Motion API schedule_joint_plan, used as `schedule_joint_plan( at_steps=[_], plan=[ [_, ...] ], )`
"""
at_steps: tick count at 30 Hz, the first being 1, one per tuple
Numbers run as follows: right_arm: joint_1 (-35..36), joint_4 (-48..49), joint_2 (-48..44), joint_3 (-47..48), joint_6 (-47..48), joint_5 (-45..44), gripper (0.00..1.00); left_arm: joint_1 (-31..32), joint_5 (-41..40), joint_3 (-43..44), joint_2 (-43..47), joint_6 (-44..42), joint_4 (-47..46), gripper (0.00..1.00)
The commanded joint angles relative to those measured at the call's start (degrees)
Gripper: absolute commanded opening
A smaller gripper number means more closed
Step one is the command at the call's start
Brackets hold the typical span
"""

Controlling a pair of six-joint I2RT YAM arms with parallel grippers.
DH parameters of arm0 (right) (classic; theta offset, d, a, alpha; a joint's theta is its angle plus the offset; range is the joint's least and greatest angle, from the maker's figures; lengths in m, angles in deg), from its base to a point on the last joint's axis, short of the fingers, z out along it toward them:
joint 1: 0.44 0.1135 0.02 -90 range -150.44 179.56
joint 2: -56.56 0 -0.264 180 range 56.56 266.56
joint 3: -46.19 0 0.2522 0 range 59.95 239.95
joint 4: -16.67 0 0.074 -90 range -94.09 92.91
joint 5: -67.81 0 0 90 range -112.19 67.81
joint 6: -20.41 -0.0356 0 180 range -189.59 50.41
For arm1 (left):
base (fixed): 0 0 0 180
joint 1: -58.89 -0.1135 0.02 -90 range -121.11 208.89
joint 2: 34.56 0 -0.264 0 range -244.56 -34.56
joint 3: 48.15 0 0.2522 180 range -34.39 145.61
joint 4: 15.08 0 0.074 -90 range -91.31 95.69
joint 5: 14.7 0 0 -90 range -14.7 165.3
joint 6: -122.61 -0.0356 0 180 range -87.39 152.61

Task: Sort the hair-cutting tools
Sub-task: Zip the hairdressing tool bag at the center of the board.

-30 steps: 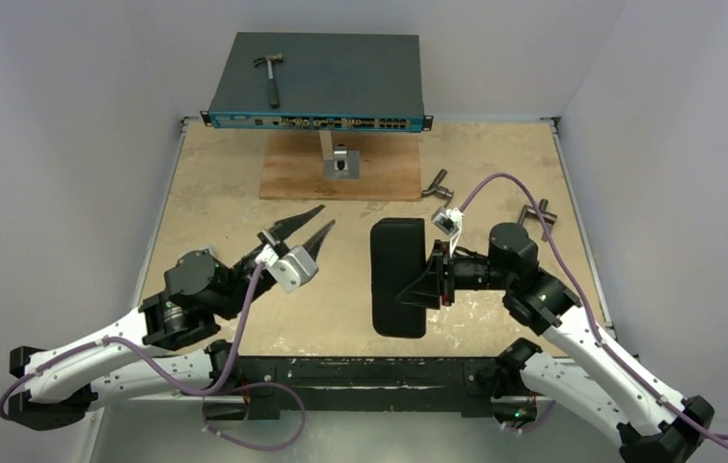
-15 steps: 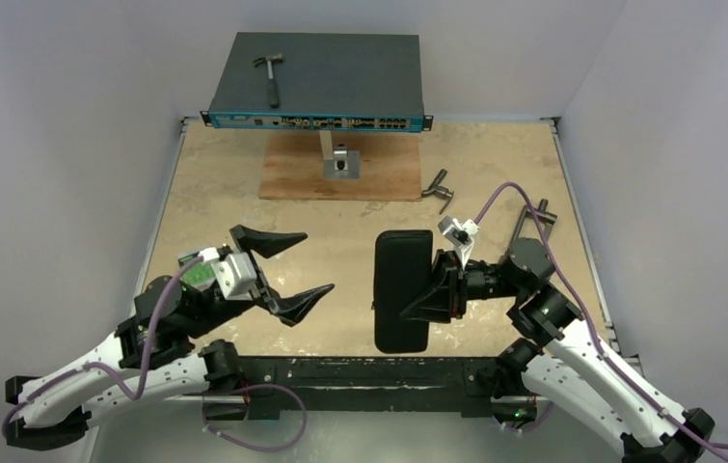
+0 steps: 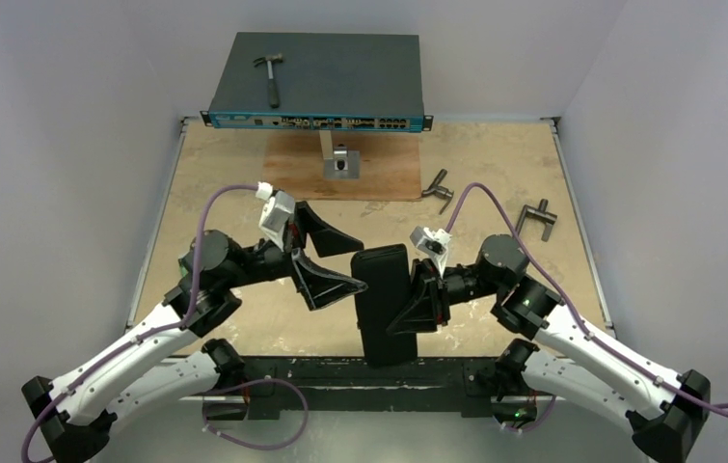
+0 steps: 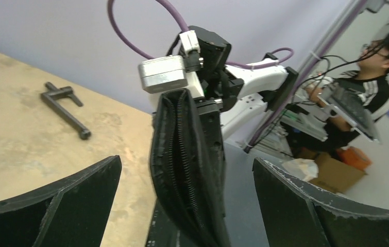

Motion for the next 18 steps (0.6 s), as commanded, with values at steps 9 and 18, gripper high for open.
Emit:
schedule_joint_plan(
  at_steps=[9,18],
  plan=[
    [0.23,7.22,0.84,2.95,1.23,-1.27,0.0,-0.31,10.22,-1.67,-1.81,7.1,-9.25,0.92],
    [0.23,11.37,4.86,4.16,0.52,1.13,0.0,-0.29,11.74,-2.48,-4.58,8.65,-11.29,0.6]
  ],
)
